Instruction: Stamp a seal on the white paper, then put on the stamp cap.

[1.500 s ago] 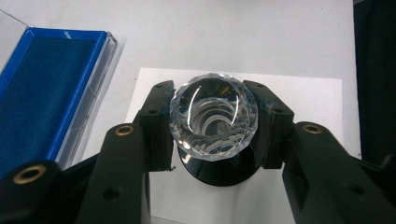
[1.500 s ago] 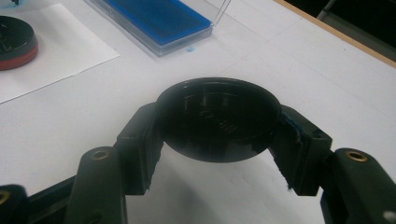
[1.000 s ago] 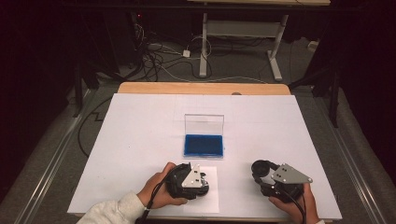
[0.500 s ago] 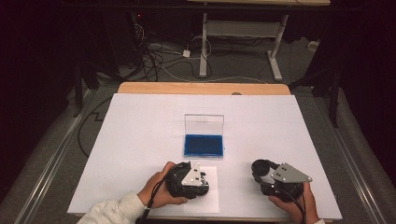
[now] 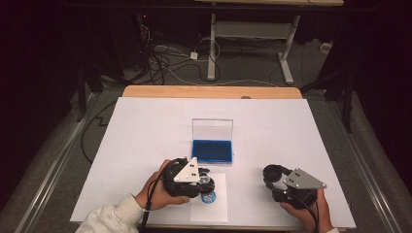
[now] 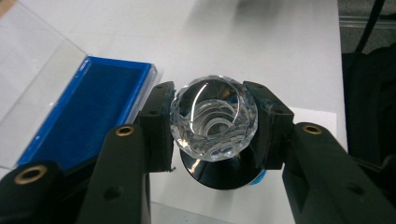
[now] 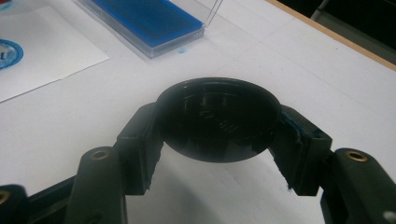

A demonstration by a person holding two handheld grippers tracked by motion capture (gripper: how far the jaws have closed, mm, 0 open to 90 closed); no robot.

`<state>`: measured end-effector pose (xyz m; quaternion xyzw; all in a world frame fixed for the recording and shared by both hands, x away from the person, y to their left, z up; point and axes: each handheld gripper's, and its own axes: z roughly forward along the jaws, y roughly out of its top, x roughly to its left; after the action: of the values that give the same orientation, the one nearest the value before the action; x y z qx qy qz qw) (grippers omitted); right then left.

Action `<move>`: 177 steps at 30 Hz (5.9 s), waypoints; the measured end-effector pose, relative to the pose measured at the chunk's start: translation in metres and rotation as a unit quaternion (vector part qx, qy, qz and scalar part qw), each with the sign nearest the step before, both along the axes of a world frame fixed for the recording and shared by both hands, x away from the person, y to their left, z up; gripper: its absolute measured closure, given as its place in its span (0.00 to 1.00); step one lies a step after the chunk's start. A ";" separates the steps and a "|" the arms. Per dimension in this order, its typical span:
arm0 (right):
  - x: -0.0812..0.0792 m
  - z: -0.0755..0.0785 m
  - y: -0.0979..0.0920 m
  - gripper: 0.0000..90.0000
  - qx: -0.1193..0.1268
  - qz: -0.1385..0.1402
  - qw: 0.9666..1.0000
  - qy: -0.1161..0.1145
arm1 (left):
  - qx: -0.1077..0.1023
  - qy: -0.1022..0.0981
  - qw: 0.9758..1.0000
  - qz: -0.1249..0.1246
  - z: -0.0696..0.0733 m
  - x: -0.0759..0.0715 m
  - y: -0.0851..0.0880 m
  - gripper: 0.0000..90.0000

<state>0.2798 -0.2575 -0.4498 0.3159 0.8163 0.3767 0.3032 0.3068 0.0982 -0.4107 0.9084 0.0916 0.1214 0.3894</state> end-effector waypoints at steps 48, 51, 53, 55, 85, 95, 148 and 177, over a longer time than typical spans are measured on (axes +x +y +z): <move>0.027 0.002 0.096 0.43 0.028 0.111 0.993 0.025 | -0.105 -0.019 0.993 0.056 0.043 0.034 0.009 0.61; 0.029 0.000 0.105 0.43 0.032 0.113 0.993 0.033 | -0.107 -0.018 0.993 0.049 0.044 0.034 0.002 0.61; 0.031 -0.001 0.109 0.43 0.043 0.115 0.992 0.035 | -0.106 -0.018 0.993 0.043 0.044 0.034 -0.002 0.61; 0.033 -0.001 0.113 0.43 0.053 0.117 0.991 0.038 | -0.108 -0.019 0.993 0.040 0.044 0.034 -0.006 0.61; 0.031 0.012 0.122 0.43 0.115 0.113 0.986 0.032 | -0.120 -0.016 0.992 0.032 0.031 0.034 -0.027 0.61; 0.030 0.011 0.122 0.43 0.108 0.108 0.988 0.030 | -0.123 -0.011 0.992 0.033 0.027 0.035 -0.028 0.61; 0.025 0.008 0.122 0.43 0.082 0.100 0.990 0.053 | -0.123 -0.039 0.991 0.025 0.013 0.022 -0.034 0.61; 0.027 0.007 0.123 0.43 0.065 0.126 0.988 0.063 | -0.120 -0.026 0.992 0.024 0.011 0.024 -0.034 0.61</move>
<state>0.3063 -0.1340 -0.4424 0.2530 0.8407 0.4435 0.1803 0.3313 0.0640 -0.3994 0.8491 0.1174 0.1428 0.4949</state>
